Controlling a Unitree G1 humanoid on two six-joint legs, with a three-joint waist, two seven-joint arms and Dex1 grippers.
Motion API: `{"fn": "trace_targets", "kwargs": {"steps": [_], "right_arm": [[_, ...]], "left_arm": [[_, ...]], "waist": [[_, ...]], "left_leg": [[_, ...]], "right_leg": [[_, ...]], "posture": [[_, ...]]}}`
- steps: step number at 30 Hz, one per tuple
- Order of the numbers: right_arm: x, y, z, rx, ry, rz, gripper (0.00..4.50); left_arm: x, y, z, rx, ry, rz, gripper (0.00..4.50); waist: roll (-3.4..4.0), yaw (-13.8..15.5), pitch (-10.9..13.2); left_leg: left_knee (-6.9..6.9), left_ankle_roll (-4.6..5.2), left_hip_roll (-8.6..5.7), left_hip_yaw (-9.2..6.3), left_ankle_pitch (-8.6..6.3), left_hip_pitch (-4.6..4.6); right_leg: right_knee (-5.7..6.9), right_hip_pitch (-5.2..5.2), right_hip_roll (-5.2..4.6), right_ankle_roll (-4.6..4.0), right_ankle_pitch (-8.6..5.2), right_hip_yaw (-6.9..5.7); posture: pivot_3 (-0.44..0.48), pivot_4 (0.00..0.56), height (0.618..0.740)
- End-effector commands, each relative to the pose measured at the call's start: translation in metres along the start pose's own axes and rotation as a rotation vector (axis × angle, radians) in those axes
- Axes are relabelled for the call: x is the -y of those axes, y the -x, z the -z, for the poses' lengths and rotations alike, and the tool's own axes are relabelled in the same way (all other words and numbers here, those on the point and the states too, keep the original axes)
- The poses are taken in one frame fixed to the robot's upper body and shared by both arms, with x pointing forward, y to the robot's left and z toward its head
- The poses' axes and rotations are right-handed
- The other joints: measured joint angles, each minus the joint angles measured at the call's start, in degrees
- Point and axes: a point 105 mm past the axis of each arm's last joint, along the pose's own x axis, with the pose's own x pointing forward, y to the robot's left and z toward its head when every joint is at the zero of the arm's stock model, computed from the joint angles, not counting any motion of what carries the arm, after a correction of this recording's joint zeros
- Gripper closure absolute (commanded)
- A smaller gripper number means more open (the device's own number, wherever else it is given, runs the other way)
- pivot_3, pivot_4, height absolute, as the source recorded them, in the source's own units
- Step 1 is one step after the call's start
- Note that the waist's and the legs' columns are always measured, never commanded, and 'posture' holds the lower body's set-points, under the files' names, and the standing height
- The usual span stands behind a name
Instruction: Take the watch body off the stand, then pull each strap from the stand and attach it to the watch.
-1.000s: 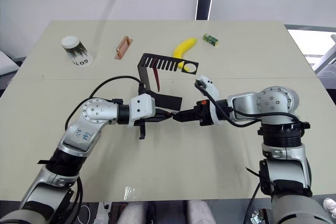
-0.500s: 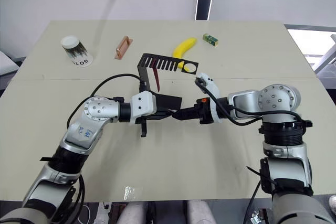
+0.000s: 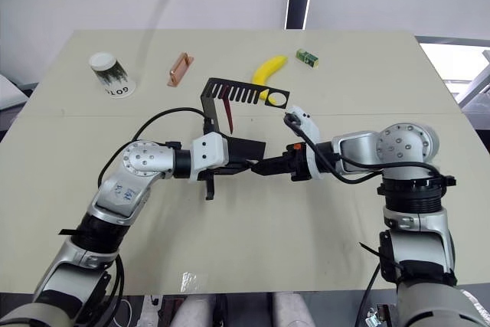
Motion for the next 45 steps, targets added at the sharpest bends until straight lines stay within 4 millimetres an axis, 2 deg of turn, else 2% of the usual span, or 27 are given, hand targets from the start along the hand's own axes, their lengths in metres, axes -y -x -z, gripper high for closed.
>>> {"fn": "trace_targets", "kwargs": {"steps": [1, 37, 40, 45], "right_arm": [[-0.019, -0.007, 0.001, -0.014, 0.053, -0.086, 2.98], [-0.014, -0.006, -0.001, 0.000, 0.086, -0.027, 2.98], [-0.012, -0.002, -0.003, 0.012, 0.089, -0.017, 2.98], [-0.012, 0.005, -0.005, 0.020, 0.099, -0.015, 2.98]], "left_arm": [[-0.002, -0.004, -0.026, 0.085, -0.058, -0.005, 4.50], [-0.005, -0.003, -0.031, 0.099, -0.040, -0.002, 4.50], [-0.001, 0.007, -0.029, 0.097, -0.012, 0.025, 3.63], [0.001, 0.028, -0.018, 0.040, -0.004, 0.016, 1.50]], "waist": [[0.00, -0.01, 0.00], [0.00, -0.01, 0.00], [0.00, -0.03, 0.00], [0.00, -0.09, 0.00]], "left_leg": [[0.00, 0.00, 0.00, 0.00, 0.00, 0.00], [0.00, 0.00, 0.00, 0.00, 0.00, 0.00], [0.00, 0.00, 0.00, 0.00, 0.00, 0.00], [-0.01, 0.00, 0.01, 0.00, 0.00, 0.00]], "right_leg": [[0.00, 0.00, 0.00, 0.00, 0.00, 0.00], [0.00, 0.00, 0.00, 0.00, 0.00, 0.00], [0.00, 0.00, 0.01, 0.00, 0.00, 0.00], [0.00, -0.01, 0.00, 0.00, 0.00, 0.00]], "posture": [[0.000, 0.150, 0.740], [0.000, 0.150, 0.740], [0.000, 0.150, 0.740], [0.000, 0.150, 0.740]]}}
